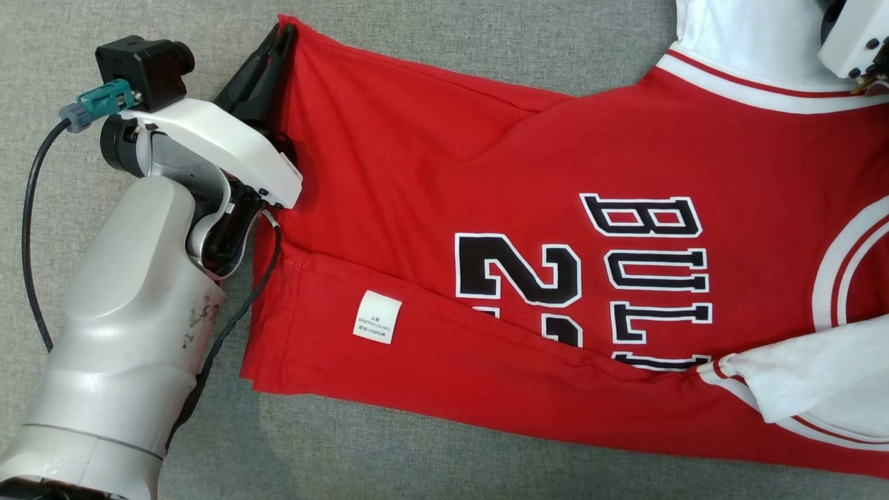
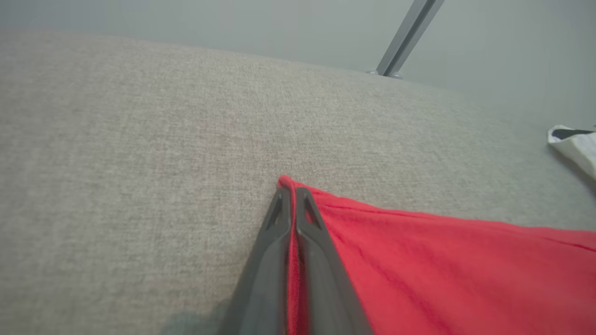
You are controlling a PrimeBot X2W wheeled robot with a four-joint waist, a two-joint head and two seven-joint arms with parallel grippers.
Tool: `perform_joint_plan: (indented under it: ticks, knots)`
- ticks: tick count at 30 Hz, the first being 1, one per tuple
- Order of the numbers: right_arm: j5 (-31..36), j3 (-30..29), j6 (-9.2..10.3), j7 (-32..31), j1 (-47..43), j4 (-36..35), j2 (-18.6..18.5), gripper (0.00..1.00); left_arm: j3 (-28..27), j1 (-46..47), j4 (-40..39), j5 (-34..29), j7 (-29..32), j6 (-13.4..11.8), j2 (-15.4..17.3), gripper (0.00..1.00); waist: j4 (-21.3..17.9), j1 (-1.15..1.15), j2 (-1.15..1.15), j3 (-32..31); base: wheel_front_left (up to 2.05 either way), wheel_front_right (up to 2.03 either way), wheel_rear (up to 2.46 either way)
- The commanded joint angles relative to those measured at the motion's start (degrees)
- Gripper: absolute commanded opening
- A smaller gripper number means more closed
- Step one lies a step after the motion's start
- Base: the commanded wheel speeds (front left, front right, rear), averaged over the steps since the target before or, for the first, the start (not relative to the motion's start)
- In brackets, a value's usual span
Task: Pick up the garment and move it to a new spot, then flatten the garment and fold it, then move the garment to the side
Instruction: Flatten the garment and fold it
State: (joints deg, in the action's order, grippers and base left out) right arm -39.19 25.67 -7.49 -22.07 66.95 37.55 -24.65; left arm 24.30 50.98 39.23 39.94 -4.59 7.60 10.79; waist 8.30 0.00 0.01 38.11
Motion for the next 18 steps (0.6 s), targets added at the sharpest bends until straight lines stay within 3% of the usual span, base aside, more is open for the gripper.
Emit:
perform_joint_plan:
  ticks: [1, 18]
  knots:
    - [-0.2, 0.3, -0.01, 0.0, -0.2, 0.0, -0.4, 0.00, 1.2, -2.9, 3.6, 0.8, 0.8, -0.2, -0.3, 0.00, 0.0, 0.00, -0.01, -0.1, 0.00, 0.00, 0.00]
    - [-8.3, 0.0, -0.01, 5.9, -3.2, -8.0, -4.0, 0.00, 2.9, -3.2, 0.6, 4.1, -2.2, -0.1, 4.3, 0.00, -2.2, 0.00, -0.01, -5.8, 0.00, 0.00, 0.00]
